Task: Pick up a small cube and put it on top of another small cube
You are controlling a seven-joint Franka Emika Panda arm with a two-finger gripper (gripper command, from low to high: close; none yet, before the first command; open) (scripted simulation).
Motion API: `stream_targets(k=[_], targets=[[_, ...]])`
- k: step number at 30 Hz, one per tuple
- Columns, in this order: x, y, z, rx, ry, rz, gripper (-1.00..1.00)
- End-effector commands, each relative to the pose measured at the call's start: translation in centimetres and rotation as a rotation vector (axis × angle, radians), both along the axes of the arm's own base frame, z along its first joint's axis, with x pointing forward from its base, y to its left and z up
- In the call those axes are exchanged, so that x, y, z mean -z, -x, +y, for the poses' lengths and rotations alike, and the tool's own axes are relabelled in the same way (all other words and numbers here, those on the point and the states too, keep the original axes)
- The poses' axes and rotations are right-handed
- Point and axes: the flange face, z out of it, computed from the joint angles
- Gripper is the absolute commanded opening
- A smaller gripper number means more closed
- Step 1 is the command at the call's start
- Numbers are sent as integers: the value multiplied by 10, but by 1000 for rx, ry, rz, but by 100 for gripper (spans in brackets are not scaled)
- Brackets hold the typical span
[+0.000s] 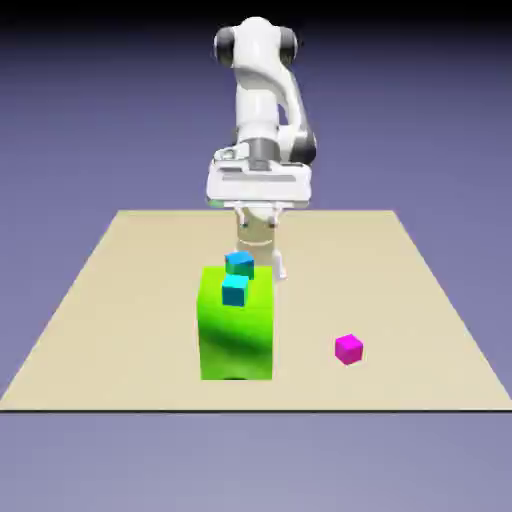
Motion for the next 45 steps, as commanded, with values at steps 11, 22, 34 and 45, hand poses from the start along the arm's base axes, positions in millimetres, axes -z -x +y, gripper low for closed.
stream_targets(k=[11, 22, 34, 45], targets=[[95, -81, 53, 242, -341, 438, 0], [221, -90, 121, 562, -725, 965, 0], [339, -16, 155, 915, -772, 1292, 0], [302, -23, 146, 888, -758, 1287, -100]])
